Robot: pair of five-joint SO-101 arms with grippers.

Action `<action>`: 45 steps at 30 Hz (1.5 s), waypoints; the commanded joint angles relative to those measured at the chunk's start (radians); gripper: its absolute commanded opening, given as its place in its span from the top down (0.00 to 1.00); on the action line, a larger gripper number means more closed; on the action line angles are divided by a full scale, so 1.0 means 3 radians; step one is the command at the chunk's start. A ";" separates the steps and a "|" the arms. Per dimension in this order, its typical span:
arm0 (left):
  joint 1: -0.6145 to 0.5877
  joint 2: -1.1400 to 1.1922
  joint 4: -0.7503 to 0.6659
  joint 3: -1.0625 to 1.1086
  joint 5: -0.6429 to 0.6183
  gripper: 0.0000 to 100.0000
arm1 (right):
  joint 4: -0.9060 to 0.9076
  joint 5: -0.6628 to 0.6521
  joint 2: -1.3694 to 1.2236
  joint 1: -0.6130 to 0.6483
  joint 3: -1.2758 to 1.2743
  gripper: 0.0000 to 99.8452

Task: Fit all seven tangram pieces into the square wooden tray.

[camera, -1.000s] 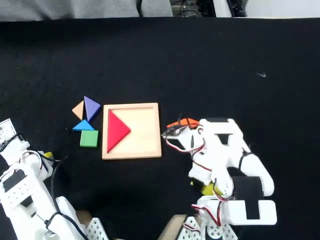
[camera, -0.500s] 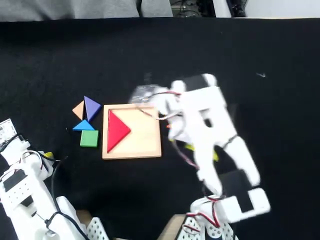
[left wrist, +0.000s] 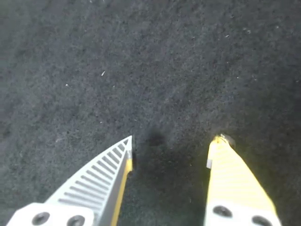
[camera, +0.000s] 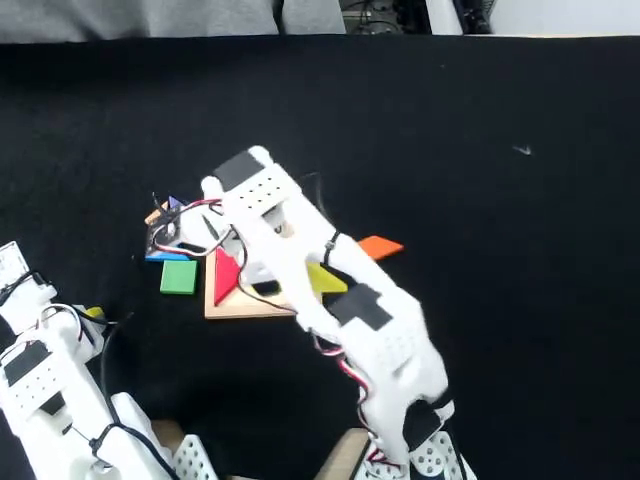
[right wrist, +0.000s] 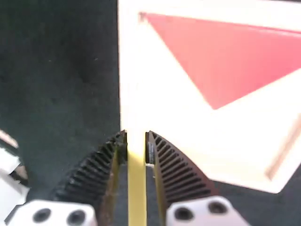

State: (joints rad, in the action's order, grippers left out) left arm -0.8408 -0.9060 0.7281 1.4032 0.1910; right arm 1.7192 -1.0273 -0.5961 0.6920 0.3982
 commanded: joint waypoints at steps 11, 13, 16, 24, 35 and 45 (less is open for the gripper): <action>-0.0008 -0.0026 -0.0005 -0.0059 -0.0005 0.74 | 0.0036 -0.0159 -0.0565 0.0292 0.0744 0.99; -0.0008 -0.0026 -0.0005 -0.0059 -0.0005 0.74 | 0.0036 -0.0133 -0.0611 0.0317 0.0795 0.99; -0.0008 -0.0026 -0.0005 -0.0059 -0.0005 0.74 | 0.0015 -0.0128 -0.0703 0.0363 0.0826 0.99; -0.0008 -0.0026 -0.0005 -0.0064 -0.0005 0.74 | 0.0036 0.0189 -0.0898 0.0384 0.1261 0.99; -0.0008 -0.0026 -0.0005 -0.0064 -0.0005 0.74 | 0.0092 0.0552 -0.1123 0.0404 0.1527 0.99; -0.0008 -0.0026 -0.0005 -0.0069 -0.0005 0.74 | 0.0138 0.0742 -0.1123 0.0430 0.1711 0.73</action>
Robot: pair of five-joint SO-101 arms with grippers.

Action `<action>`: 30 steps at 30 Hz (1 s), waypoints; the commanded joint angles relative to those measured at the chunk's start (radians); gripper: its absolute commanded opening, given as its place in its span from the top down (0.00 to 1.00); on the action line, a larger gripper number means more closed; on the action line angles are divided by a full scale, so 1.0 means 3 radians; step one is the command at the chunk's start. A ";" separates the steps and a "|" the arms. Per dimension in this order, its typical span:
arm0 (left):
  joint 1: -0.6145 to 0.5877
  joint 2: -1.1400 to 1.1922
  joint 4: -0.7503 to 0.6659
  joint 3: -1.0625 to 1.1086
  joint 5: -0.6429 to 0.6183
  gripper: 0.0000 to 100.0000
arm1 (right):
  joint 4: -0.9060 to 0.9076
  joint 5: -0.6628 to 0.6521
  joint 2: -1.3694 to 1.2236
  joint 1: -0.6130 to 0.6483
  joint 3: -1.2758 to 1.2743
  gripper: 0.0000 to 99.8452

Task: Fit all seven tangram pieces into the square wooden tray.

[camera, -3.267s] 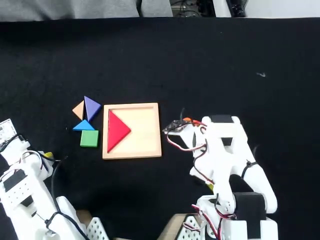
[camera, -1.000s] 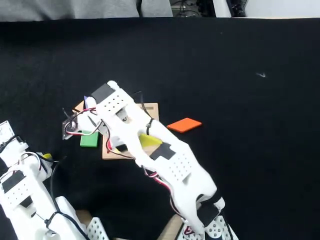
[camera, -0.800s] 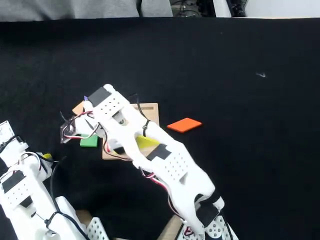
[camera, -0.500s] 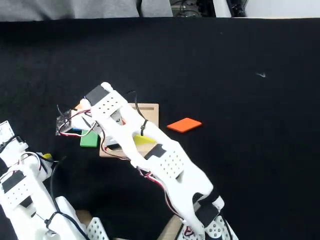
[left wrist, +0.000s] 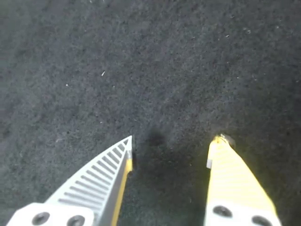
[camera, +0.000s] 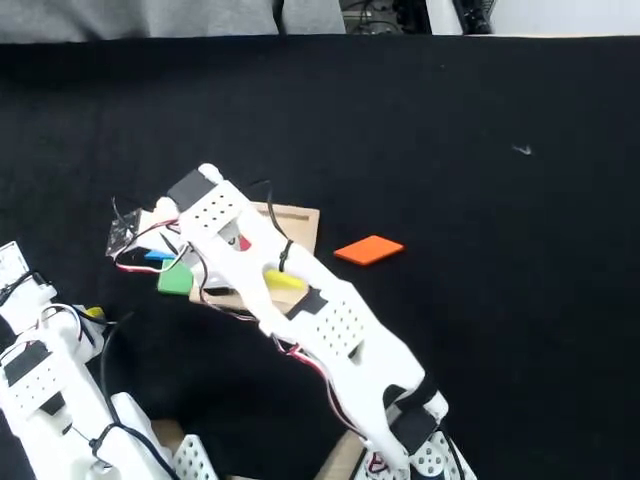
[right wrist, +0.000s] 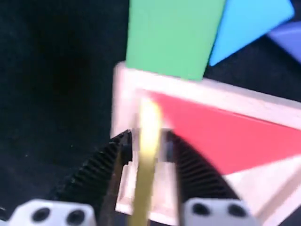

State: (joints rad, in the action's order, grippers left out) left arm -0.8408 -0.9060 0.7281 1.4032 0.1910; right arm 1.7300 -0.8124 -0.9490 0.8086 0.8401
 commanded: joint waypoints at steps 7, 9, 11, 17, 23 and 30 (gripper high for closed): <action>-0.0008 -0.0026 -0.0005 -0.0069 -0.0005 0.74 | 0.0118 0.0046 0.0269 -0.0102 0.0591 0.71; -0.0008 -0.0026 -0.0005 -0.0069 -0.0005 0.74 | 0.0113 0.0031 0.0412 -0.0179 0.0596 0.73; -0.0008 -0.0026 -0.0005 -0.0069 -0.0005 0.74 | 0.0107 0.0026 0.0453 -0.0266 0.0570 0.76; -0.0003 -0.0026 -0.0005 -0.0069 -0.0005 0.74 | 0.0118 0.0133 0.0453 -0.0292 0.0463 0.81; 0.0064 -0.0026 -0.0005 -0.0059 -0.0005 0.74 | 0.0113 0.0378 0.0979 -0.0005 0.0141 0.81; 0.0064 -0.0026 -0.0005 -0.0059 -0.0005 0.74 | -0.0107 0.0440 0.1404 -0.0051 -0.1041 0.81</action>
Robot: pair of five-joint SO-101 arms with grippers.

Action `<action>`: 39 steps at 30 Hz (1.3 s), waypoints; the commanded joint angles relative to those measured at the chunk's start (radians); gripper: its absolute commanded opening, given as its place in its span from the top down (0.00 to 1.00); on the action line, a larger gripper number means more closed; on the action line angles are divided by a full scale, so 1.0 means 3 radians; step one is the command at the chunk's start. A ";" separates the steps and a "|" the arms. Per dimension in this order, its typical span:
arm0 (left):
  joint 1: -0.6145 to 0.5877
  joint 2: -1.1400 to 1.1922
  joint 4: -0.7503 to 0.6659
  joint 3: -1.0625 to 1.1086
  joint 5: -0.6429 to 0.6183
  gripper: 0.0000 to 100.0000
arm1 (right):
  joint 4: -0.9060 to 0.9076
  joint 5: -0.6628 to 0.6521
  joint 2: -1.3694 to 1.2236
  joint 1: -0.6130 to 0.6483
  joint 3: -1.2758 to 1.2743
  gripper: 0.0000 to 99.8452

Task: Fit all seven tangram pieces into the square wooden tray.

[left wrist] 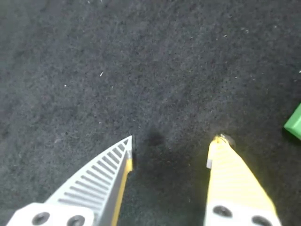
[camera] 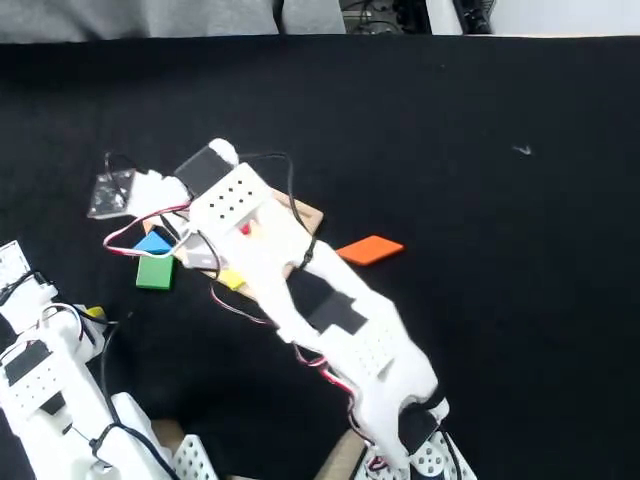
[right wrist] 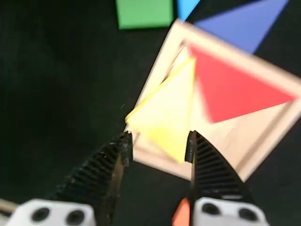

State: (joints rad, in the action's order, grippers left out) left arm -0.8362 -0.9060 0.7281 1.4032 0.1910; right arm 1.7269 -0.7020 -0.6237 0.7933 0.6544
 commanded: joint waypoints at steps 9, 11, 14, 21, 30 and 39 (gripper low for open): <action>0.0049 -0.0026 -0.0005 -0.0059 -0.0005 0.74 | -0.1422 0.0261 0.0944 0.0097 -0.2038 0.63; 0.0054 -0.0026 -0.0005 -0.0054 -0.0005 0.74 | -0.1555 0.0266 0.0933 0.0087 -0.2120 0.63; 0.0059 -0.0026 -0.0005 -0.0054 -0.0005 0.74 | -0.1565 0.0266 0.0765 0.0128 -0.2120 0.63; 0.0064 -0.0026 -0.0005 -0.0054 -0.0005 0.74 | -0.1545 0.0266 0.0274 0.0174 -0.1752 0.63; 0.0064 -0.0026 -0.0010 -0.0054 -0.0005 0.74 | -0.1284 0.0266 0.0079 0.0169 -0.1481 0.71; 0.0064 -0.0026 -0.0010 -0.0054 -0.0005 0.74 | -0.1212 0.0266 0.0141 0.0133 -0.1317 0.89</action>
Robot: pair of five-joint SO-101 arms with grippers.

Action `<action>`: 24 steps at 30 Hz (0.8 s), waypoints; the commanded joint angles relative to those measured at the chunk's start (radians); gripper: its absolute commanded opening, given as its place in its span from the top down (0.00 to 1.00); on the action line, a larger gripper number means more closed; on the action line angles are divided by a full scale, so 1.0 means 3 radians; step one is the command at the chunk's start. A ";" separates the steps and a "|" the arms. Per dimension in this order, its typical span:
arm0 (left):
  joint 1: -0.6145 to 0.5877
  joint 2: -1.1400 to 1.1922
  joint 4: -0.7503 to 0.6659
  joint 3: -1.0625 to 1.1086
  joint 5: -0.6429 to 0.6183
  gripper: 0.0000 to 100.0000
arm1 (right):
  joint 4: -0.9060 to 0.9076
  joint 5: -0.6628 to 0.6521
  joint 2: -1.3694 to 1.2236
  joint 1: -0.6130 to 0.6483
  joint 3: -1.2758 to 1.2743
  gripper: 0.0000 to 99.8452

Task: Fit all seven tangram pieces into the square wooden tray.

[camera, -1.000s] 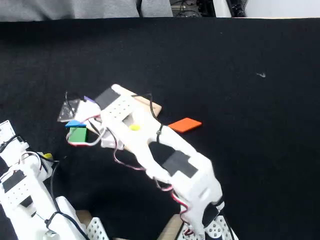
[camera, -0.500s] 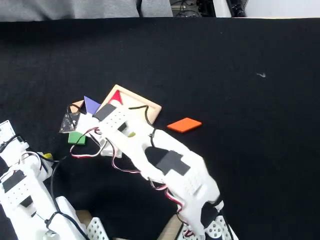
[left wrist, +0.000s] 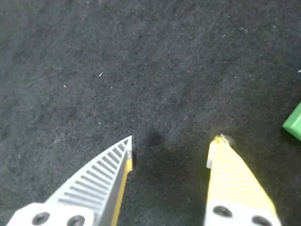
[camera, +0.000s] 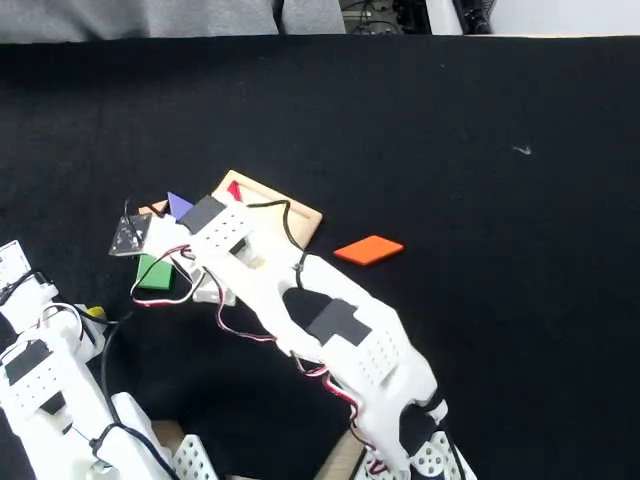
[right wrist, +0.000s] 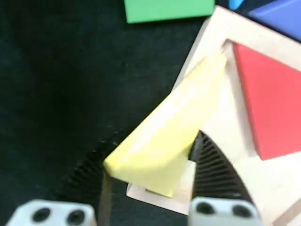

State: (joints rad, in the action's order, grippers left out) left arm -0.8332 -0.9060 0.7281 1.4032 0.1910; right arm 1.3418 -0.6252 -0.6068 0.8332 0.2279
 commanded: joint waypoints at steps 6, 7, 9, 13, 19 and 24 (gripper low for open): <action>0.0054 -0.0026 -0.0010 -0.0054 -0.0005 0.74 | 0.0312 0.0271 0.0084 -0.0220 0.0529 0.89; 0.0054 -0.0026 -0.0010 -0.0054 -0.0005 0.74 | 0.0384 0.0307 0.0079 -0.0266 0.0637 0.89; 0.0054 -0.0026 -0.0010 -0.0054 -0.0005 0.74 | 0.0517 0.0327 0.0064 -0.0327 0.0785 0.89; 0.0054 -0.0026 -0.0010 -0.0054 -0.0005 0.74 | 0.0542 0.0332 0.0064 -0.0419 0.0821 0.89; 0.0059 -0.0026 -0.0010 -0.0054 -0.0005 0.74 | 0.0327 0.0332 0.0059 -0.0476 0.0627 0.94; 0.0059 -0.0026 -0.0010 -0.0054 -0.0005 0.74 | 0.0322 0.0465 0.0136 -0.0465 0.0754 0.97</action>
State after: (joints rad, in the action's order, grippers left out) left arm -0.8301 -0.9060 0.7281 1.4032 0.1910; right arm 1.4507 -0.5224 -0.6114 0.7058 0.4104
